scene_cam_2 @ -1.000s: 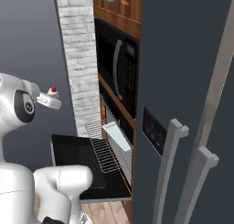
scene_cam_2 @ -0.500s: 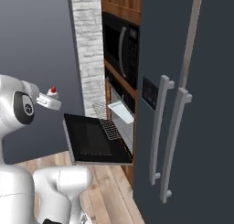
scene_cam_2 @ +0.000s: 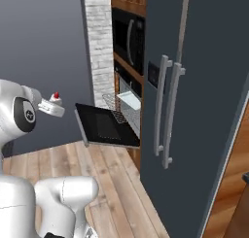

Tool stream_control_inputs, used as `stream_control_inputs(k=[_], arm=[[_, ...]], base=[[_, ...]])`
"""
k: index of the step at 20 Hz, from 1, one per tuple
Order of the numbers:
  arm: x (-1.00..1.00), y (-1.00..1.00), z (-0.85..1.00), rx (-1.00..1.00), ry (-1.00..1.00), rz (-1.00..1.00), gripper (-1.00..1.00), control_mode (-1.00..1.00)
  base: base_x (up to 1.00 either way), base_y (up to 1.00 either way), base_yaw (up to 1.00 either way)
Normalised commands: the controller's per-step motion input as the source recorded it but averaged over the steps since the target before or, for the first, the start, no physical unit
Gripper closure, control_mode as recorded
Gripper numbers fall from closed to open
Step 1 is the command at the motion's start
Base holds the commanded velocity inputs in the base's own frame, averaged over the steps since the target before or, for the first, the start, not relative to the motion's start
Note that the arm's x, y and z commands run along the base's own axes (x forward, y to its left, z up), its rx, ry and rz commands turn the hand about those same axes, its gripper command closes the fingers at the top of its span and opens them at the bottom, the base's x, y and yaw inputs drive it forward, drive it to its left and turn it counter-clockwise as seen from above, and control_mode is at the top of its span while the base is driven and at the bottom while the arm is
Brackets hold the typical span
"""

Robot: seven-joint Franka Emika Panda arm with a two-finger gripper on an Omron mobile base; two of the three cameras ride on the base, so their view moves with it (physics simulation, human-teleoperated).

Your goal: Take the baked cake out of the oven and place it on the plate for cooling. Then close the oven door.

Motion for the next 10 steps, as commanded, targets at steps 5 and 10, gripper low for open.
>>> stream_control_inputs(k=[5,10], arm=[[0.00,0.00,0.00,0.00,0.00,0.00,1.00,1.00],[0.00,0.00,0.00,0.00,0.00,0.00,1.00,1.00]], base=[[-1.00,-0.54,0.00],[-0.98,-0.95,-0.08]])
